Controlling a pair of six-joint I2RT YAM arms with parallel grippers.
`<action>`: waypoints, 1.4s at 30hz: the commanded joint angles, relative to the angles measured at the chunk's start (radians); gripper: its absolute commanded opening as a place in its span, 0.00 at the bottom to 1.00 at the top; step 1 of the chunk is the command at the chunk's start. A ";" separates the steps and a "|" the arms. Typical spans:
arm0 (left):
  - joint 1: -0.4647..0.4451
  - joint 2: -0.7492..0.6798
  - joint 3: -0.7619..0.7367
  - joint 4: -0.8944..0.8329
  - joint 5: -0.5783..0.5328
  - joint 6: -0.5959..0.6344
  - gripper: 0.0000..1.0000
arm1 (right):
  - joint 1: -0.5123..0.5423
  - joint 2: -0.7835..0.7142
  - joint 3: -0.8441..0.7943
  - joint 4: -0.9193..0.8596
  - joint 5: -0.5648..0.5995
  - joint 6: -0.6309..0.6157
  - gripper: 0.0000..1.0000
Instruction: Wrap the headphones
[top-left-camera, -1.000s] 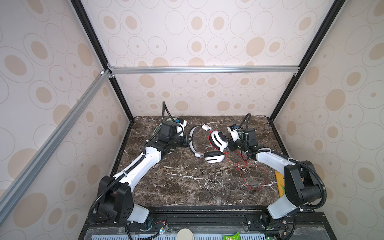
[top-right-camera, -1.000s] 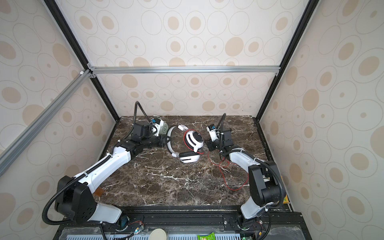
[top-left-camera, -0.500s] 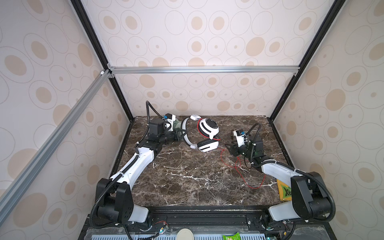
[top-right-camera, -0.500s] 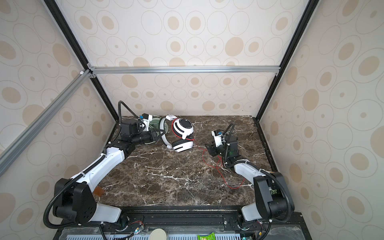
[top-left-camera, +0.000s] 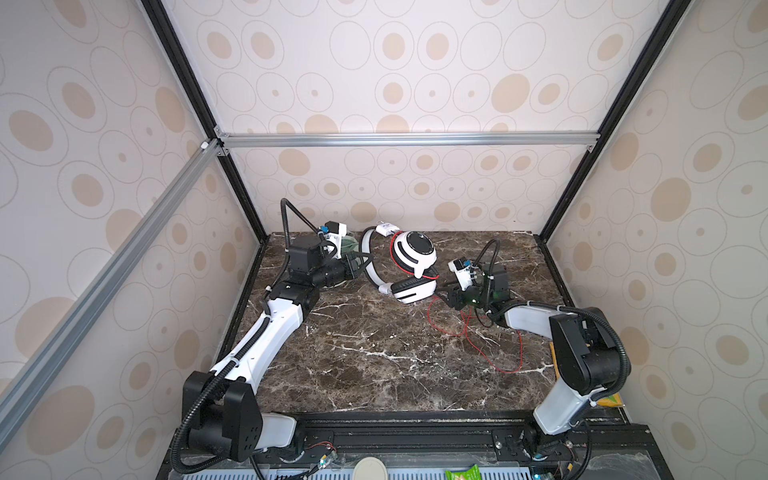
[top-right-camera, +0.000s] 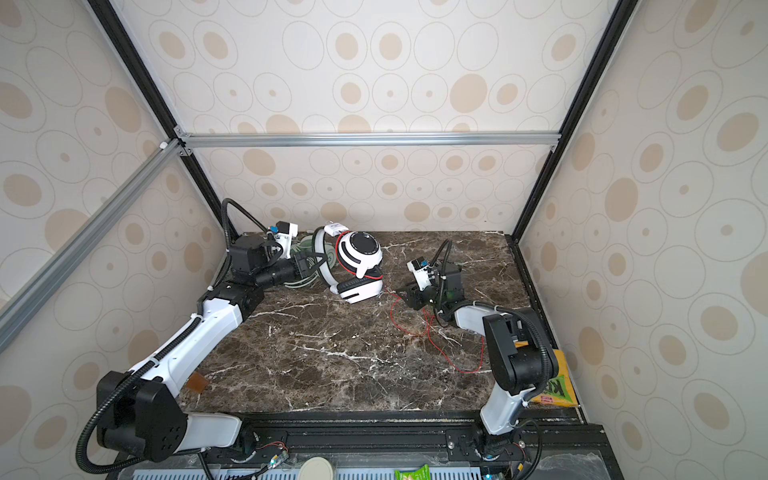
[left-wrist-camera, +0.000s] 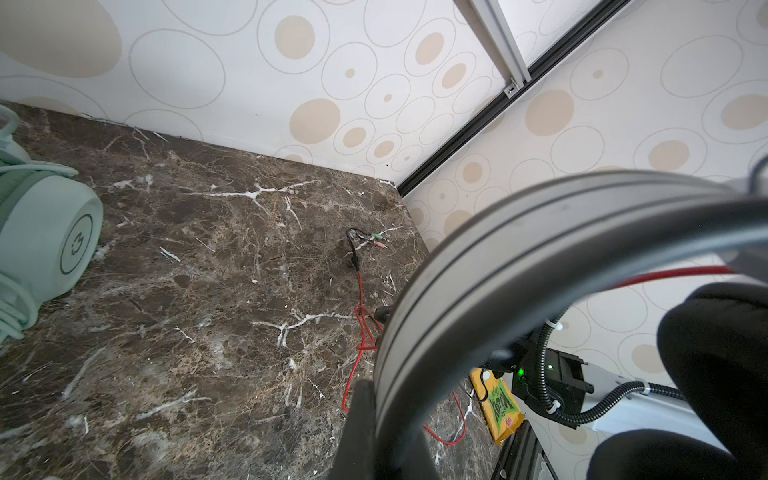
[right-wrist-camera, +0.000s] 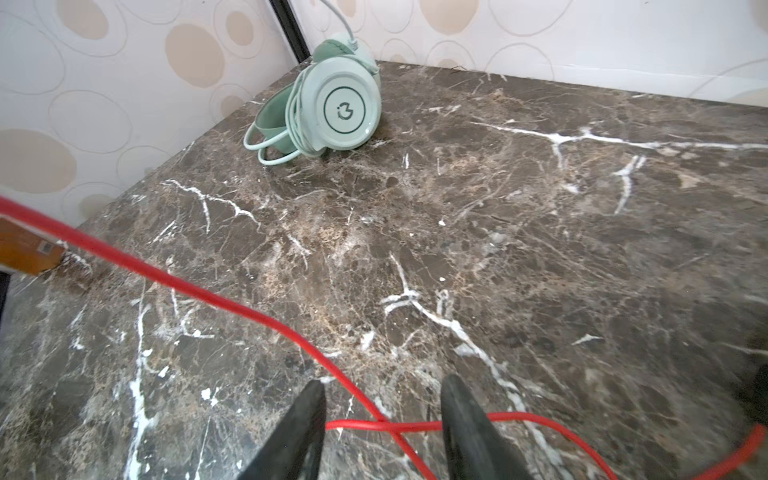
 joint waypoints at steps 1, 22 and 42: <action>0.014 -0.041 0.017 0.070 0.042 -0.039 0.00 | 0.018 0.024 0.051 -0.020 -0.052 -0.044 0.46; 0.101 -0.043 -0.058 0.291 0.159 -0.217 0.00 | 0.101 0.131 0.158 -0.153 -0.018 -0.117 0.32; 0.166 -0.059 0.037 -0.123 -0.300 -0.249 0.00 | 0.299 -0.120 0.071 -0.395 0.307 -0.357 0.03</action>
